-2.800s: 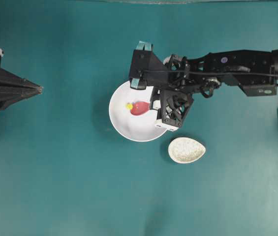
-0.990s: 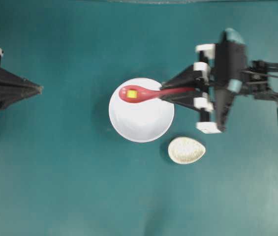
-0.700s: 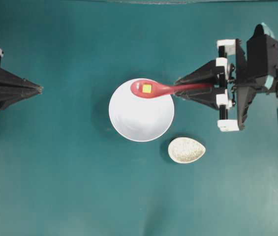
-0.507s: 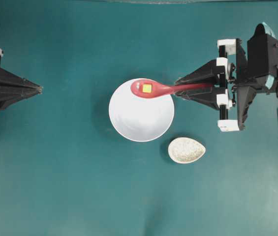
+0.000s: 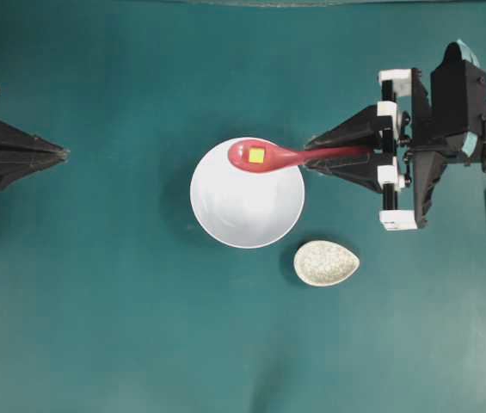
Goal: Scoop the yellow hexagonal prism block from the bowl with a spoon using the right arm.
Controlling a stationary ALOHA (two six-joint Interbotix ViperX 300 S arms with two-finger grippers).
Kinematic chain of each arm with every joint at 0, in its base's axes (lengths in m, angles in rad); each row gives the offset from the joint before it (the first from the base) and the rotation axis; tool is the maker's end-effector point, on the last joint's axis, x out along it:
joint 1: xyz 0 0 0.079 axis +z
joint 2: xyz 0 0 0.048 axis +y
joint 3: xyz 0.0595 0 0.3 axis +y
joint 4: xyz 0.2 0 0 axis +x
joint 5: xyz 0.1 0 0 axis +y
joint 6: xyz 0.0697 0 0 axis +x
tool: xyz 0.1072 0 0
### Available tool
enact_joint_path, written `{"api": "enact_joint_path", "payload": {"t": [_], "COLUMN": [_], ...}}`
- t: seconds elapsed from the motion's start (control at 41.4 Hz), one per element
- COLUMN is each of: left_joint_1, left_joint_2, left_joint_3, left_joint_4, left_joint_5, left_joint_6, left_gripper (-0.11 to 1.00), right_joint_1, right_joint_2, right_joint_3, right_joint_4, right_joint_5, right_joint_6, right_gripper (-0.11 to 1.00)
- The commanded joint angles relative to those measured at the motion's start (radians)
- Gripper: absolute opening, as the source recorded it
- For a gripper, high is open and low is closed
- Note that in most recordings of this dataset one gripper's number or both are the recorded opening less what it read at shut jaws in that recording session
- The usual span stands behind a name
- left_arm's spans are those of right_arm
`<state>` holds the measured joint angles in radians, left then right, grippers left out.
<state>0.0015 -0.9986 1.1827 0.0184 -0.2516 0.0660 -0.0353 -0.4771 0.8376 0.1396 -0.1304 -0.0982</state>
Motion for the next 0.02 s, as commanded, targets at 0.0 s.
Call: {"api": "enact_joint_path", "payload": {"t": [0.0], "left_joint_1": [0.002], "left_joint_2": [0.005], "left_joint_3": [-0.025], "left_joint_4": [0.003], "left_joint_5": [-0.003], "left_joint_6": [0.002], "left_gripper": [0.0], "right_joint_1": [0.0], "right_joint_2": [-0.006], "right_joint_3": [-0.015], "right_joint_4": [0.0], "right_joint_5": [-0.006], "right_joint_6": [0.002], "right_gripper": [0.24]}}
